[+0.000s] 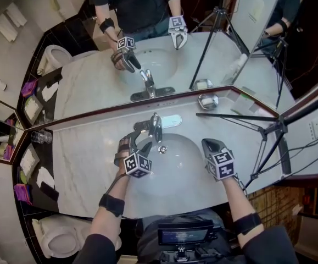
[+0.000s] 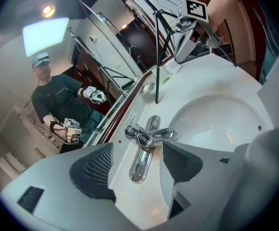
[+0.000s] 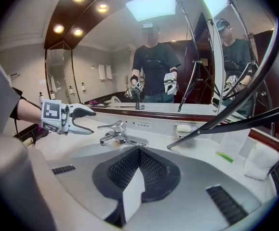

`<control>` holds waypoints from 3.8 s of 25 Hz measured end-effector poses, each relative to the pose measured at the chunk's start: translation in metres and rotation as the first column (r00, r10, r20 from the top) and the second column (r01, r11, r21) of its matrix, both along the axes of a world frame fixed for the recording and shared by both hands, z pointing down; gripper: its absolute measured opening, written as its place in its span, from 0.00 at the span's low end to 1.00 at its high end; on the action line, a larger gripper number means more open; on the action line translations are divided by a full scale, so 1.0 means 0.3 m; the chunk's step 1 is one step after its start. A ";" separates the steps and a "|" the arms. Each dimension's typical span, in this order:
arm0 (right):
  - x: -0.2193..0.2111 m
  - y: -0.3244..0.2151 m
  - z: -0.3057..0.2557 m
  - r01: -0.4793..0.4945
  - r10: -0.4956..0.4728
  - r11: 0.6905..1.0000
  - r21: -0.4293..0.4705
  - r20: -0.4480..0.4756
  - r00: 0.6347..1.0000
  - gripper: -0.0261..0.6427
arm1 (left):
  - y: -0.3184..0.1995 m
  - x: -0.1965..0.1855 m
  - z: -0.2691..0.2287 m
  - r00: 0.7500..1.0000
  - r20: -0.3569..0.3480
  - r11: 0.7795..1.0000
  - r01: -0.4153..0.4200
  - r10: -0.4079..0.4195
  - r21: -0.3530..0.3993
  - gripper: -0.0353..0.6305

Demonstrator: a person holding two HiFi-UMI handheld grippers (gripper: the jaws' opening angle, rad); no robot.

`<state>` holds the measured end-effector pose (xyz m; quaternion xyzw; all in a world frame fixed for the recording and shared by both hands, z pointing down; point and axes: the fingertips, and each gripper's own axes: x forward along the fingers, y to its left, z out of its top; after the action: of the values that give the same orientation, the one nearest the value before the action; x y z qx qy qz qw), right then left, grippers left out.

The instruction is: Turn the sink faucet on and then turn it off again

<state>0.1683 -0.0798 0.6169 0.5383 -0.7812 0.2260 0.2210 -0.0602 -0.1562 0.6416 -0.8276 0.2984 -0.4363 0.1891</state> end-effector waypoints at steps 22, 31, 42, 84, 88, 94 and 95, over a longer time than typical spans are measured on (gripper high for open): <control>0.122 0.042 0.091 -0.070 0.069 0.996 -0.059 -0.024 0.997 0.06 | -0.154 0.133 0.081 1.000 0.020 0.999 -0.023 0.023 0.026 0.40; 0.083 0.010 0.097 -0.051 0.050 0.997 -0.060 -0.009 0.999 0.07 | -0.161 0.136 0.078 1.000 0.004 1.000 -0.018 0.018 -0.008 0.39; 0.079 0.003 0.095 -0.051 0.052 0.997 -0.060 0.001 0.999 0.06 | -0.218 0.169 0.021 0.999 -0.017 0.999 -0.043 0.042 -0.033 0.37; -0.066 -0.035 -0.020 0.028 -0.028 0.999 0.017 0.039 0.999 0.06 | -0.048 -0.064 -0.168 0.979 -0.154 0.989 0.118 -0.130 -0.086 0.07; -0.094 -0.045 -0.051 0.046 -0.048 0.998 0.037 0.045 0.998 0.06 | -0.004 -0.140 -0.233 0.893 -0.334 0.949 0.244 -0.301 -0.201 0.06; -0.112 -0.036 -0.070 0.062 -0.064 0.997 0.050 0.037 0.997 0.06 | 0.072 -0.240 -0.303 0.744 -0.494 0.891 0.333 -0.450 -0.310 0.06; -0.119 -0.034 -0.071 0.067 -0.069 0.996 0.051 0.036 0.997 0.07 | 0.083 -0.263 -0.298 0.727 -0.507 0.884 0.346 -0.464 -0.314 0.06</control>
<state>0.1327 -0.0899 0.5957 0.5124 -0.8085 0.2090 0.2001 -0.1392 -0.1313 0.5523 -0.8478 0.4699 -0.2278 -0.0922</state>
